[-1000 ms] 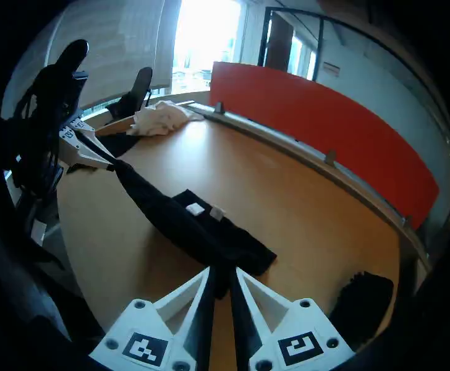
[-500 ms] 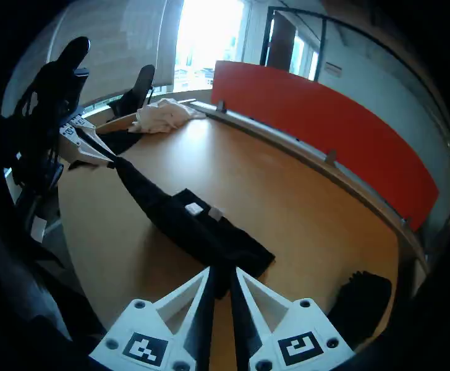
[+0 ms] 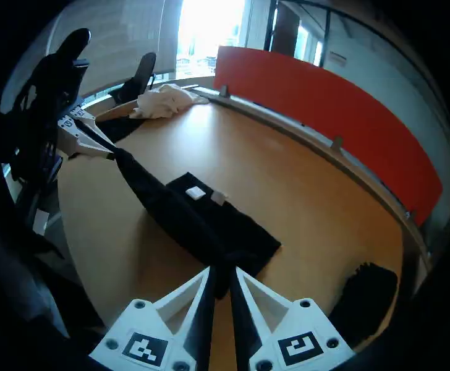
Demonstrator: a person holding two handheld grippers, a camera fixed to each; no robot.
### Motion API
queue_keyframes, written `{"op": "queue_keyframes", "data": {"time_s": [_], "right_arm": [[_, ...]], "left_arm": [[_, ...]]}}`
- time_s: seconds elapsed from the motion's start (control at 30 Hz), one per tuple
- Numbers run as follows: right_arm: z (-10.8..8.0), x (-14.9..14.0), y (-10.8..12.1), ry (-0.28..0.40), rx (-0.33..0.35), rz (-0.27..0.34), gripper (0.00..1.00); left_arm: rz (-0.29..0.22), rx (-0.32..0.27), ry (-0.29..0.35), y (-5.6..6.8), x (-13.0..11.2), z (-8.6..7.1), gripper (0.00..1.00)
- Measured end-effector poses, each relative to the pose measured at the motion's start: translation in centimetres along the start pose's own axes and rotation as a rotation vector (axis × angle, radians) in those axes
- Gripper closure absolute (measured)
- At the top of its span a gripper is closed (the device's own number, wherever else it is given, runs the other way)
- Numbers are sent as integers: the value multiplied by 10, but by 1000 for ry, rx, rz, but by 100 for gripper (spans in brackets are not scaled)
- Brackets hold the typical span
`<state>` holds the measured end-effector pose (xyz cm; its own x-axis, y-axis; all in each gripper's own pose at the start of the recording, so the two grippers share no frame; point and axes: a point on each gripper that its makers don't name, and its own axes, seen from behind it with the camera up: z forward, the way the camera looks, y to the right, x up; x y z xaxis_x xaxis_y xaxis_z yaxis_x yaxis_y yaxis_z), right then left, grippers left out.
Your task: Fold towel
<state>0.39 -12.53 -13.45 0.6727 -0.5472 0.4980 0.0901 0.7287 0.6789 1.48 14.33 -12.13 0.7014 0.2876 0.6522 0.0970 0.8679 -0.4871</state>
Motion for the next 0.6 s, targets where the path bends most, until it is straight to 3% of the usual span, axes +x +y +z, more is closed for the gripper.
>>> {"op": "queue_keyframes", "data": {"time_s": [0.3, 0.6], "right_arm": [[16, -21, -1, -51, 28, 25, 85], [25, -25, 6, -69, 32, 34, 85]], "left_arm": [[-14, -6, -48, 3, -20, 20, 87], [-32, -6, -52, -1, -18, 32, 87]]}}
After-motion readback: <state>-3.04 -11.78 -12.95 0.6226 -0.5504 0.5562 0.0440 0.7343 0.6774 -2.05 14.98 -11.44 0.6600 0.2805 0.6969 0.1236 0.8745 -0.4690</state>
